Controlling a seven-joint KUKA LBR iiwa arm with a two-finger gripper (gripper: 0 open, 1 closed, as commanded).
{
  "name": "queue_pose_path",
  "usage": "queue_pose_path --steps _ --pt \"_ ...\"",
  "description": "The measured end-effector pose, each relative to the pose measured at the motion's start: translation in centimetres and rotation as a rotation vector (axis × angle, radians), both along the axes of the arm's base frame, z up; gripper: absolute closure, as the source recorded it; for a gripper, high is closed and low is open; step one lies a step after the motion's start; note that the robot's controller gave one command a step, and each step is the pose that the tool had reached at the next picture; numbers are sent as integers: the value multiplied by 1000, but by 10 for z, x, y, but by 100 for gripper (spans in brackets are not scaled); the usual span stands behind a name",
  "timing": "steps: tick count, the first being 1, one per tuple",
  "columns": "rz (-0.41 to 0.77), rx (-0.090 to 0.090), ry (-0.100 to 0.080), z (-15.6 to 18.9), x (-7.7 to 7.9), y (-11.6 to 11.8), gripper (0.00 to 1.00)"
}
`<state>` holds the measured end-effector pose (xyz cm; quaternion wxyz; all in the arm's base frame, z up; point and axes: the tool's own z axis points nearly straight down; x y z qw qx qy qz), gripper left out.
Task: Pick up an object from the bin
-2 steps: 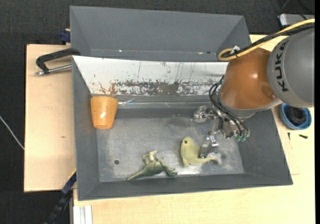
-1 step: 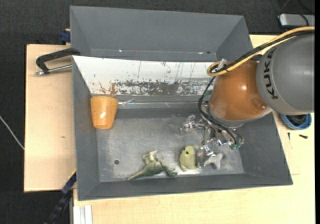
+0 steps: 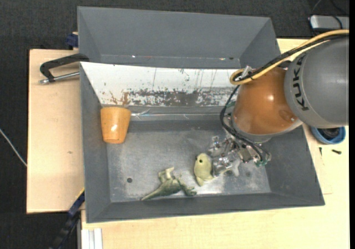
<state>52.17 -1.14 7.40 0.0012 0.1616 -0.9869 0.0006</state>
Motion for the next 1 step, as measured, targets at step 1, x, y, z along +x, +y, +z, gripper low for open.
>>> queue_pose_path --steps 1 --pt "379 2 -15 163 25 21 100"
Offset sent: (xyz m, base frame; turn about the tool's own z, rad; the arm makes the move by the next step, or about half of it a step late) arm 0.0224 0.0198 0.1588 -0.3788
